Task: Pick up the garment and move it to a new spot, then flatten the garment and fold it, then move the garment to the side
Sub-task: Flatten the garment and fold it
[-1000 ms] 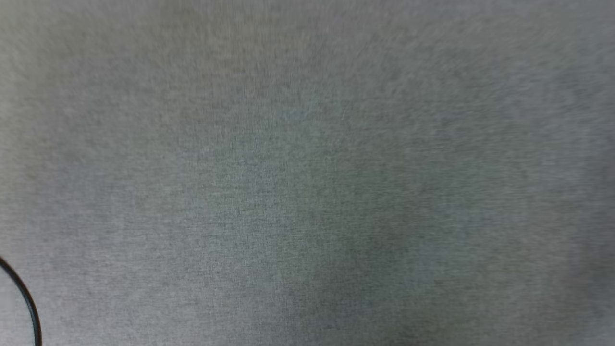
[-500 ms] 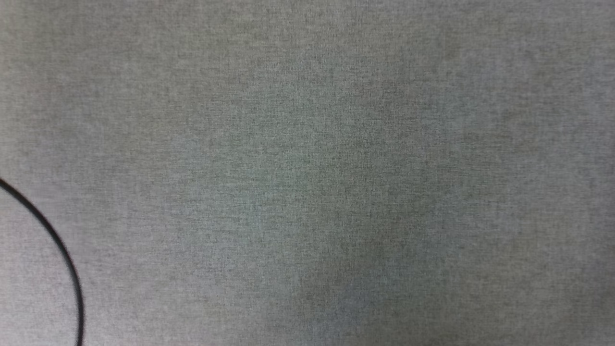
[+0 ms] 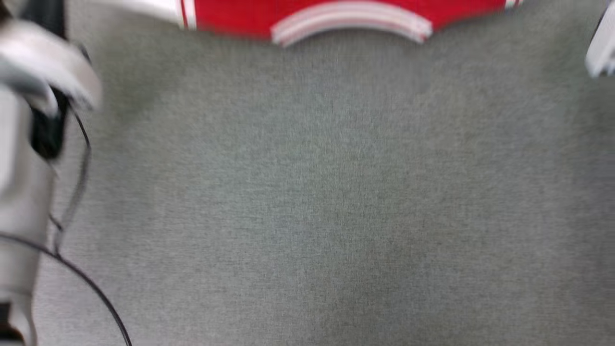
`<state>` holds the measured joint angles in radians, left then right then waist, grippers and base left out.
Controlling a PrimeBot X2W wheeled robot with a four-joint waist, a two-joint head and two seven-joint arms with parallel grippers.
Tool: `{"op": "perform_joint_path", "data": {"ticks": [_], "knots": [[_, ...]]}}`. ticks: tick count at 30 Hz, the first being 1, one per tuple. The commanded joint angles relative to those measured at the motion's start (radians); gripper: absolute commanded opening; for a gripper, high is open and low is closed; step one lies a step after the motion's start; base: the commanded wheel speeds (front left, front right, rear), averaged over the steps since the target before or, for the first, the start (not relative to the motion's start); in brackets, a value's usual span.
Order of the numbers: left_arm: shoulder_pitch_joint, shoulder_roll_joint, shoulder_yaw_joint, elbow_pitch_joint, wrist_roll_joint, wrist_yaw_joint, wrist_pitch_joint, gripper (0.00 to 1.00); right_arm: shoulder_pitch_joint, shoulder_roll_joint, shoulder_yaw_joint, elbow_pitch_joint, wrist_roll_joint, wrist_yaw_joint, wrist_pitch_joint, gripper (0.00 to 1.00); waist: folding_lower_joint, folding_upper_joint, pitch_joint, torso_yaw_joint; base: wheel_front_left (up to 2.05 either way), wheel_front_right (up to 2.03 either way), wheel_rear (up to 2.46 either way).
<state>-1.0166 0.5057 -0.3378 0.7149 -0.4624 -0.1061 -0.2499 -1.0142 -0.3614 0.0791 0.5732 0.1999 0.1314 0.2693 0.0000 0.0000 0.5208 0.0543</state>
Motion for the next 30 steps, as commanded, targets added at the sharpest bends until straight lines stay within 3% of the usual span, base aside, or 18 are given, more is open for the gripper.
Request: {"op": "perform_joint_path", "data": {"ticks": [1, 10, 18, 24, 25, 30], "knots": [[0.057, 0.005, -0.012, 0.013, -0.003, -0.002, 0.004, 0.00, 0.066, -0.016, 0.009, 0.007, 0.020, -0.001, 0.016, 0.00, 0.0000, 0.0000, -0.102, 0.008, 0.00, 0.00, 0.00], [0.353, 0.050, -0.060, 0.005, -0.023, 0.000, 0.068, 0.00, 0.348, -0.081, 0.062, -0.012, 0.153, -0.002, 0.133, 0.00, 0.0000, 0.0000, -0.297, 0.026, 0.00, 0.00, 0.00], [0.620, 0.096, -0.088, -0.143, -0.071, 0.013, 0.166, 0.00, 0.609, -0.133, 0.055, -0.128, 0.287, -0.002, 0.265, 0.00, 0.0000, 0.0000, -0.407, 0.029, 0.00, 0.00, 0.00], [0.833, 0.149, -0.077, -0.313, -0.107, 0.086, 0.227, 0.00, 0.811, -0.150, -0.004, -0.246, 0.344, -0.002, 0.369, 0.00, 0.0000, 0.0000, -0.464, 0.017, 0.00, 0.00, 0.00], [0.933, 0.169, -0.061, -0.404, -0.137, 0.123, 0.254, 0.00, 0.896, -0.151, -0.042, -0.302, 0.357, -0.002, 0.416, 0.00, 0.0000, 0.0000, -0.480, 0.010, 0.00, 0.00, 0.00], [1.086, 0.194, -0.057, -0.545, -0.186, 0.169, 0.318, 0.00, 1.019, -0.129, -0.098, -0.395, 0.364, -0.002, 0.476, 0.00, 0.0000, 0.0000, -0.487, 0.003, 0.00, 0.00, 0.00]]}}
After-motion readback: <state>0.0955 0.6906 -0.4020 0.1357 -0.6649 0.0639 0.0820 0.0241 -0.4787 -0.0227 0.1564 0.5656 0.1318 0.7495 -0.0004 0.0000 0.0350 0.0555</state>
